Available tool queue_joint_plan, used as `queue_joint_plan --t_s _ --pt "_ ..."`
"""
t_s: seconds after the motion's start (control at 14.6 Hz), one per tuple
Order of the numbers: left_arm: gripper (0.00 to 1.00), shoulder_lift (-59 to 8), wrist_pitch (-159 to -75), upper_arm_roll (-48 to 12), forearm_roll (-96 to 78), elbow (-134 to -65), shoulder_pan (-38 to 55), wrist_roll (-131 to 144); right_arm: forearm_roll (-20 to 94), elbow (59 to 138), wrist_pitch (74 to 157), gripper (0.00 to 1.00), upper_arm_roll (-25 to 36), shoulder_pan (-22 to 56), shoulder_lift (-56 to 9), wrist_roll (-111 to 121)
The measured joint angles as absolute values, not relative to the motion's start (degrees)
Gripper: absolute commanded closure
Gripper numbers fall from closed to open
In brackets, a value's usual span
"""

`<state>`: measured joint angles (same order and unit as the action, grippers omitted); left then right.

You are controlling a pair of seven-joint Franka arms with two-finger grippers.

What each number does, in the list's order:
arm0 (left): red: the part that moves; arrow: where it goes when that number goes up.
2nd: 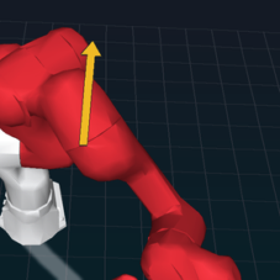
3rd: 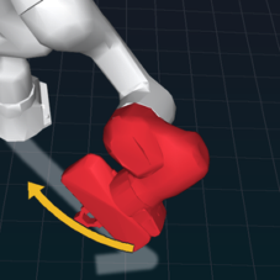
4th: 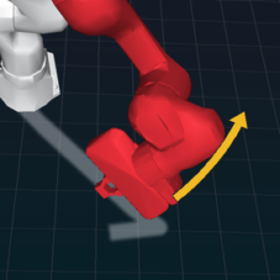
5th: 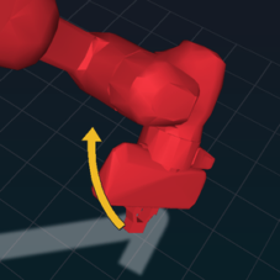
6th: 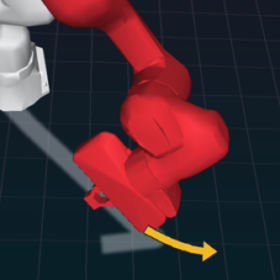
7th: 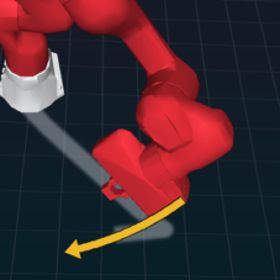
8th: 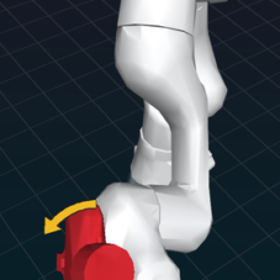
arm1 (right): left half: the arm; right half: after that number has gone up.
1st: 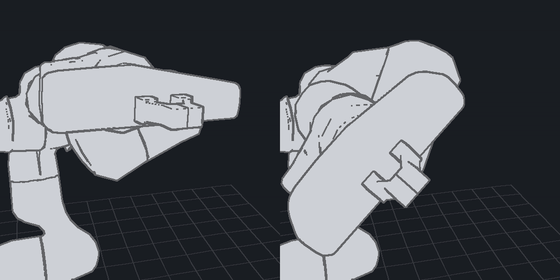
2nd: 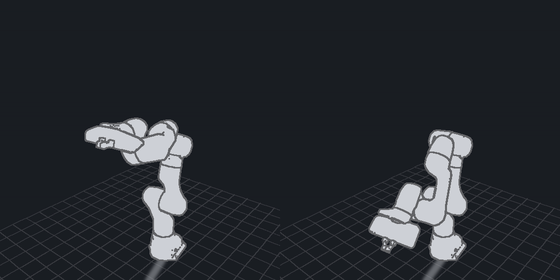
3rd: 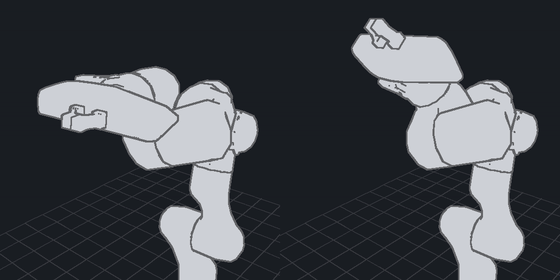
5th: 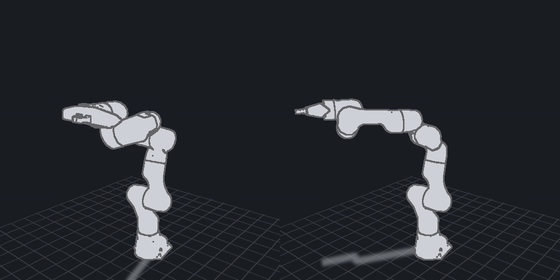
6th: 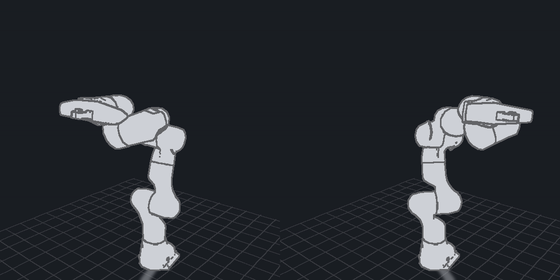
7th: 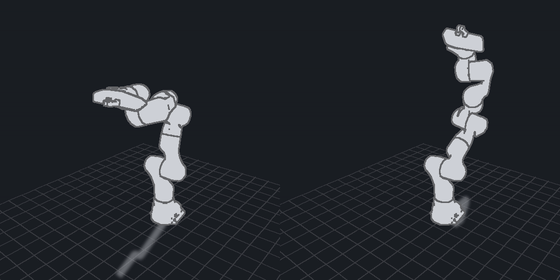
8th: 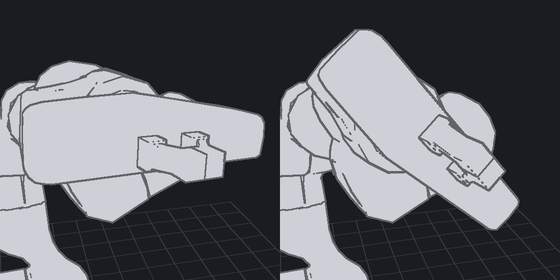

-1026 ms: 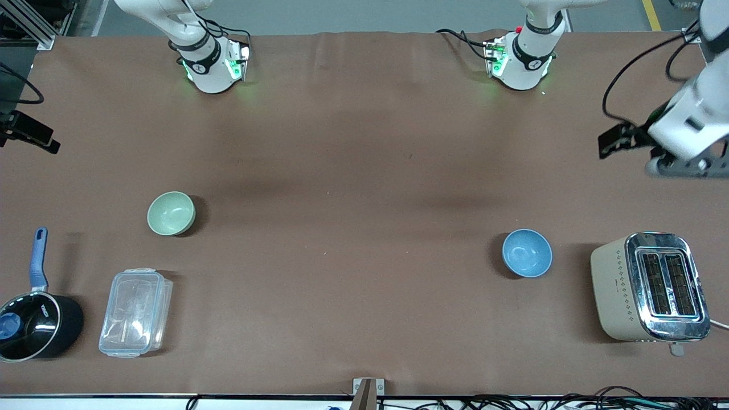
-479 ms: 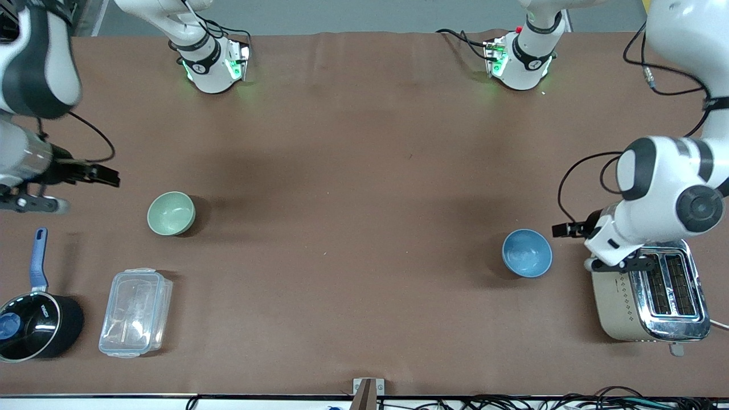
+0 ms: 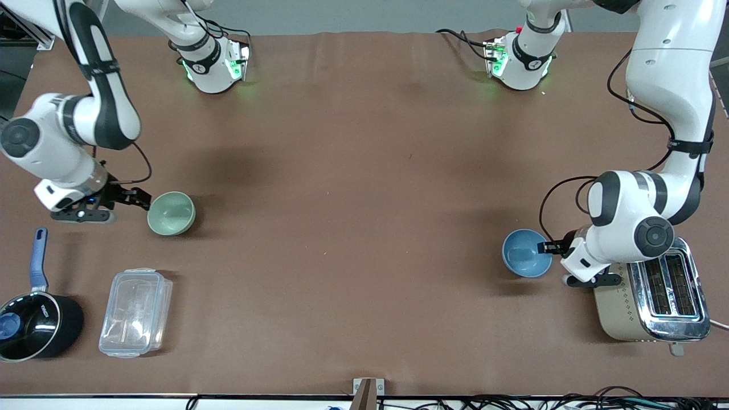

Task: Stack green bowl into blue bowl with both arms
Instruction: 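Grasp the green bowl with the right gripper while the left gripper grasps the blue bowl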

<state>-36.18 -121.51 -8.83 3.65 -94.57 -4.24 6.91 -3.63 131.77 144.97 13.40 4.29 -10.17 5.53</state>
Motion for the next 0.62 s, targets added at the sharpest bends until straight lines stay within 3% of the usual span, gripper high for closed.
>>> queue_joint_plan --t_s 0.14,0.41,0.48,0.62 --pt "0.48 -37.6 -122.8 -8.8 3.6 -94.5 -4.3 6.9 -3.6 133.8 152.6 0.0 13.4 3.9 -14.3 5.5" --pt "0.91 -39.3 -124.3 -8.8 3.6 -94.5 -4.3 7.0 -3.6 134.7 157.7 0.09 13.4 3.6 -18.5 5.5" --pt "0.98 -39.4 -124.4 -8.8 3.6 -94.5 -4.3 7.0 -3.6 134.7 158.2 0.15 13.4 3.6 -18.7 5.5" --pt "0.99 -39.4 -124.5 -9.1 3.6 -94.2 -4.2 7.1 -3.6 135.1 158.8 0.35 13.4 3.6 -19.0 5.5"
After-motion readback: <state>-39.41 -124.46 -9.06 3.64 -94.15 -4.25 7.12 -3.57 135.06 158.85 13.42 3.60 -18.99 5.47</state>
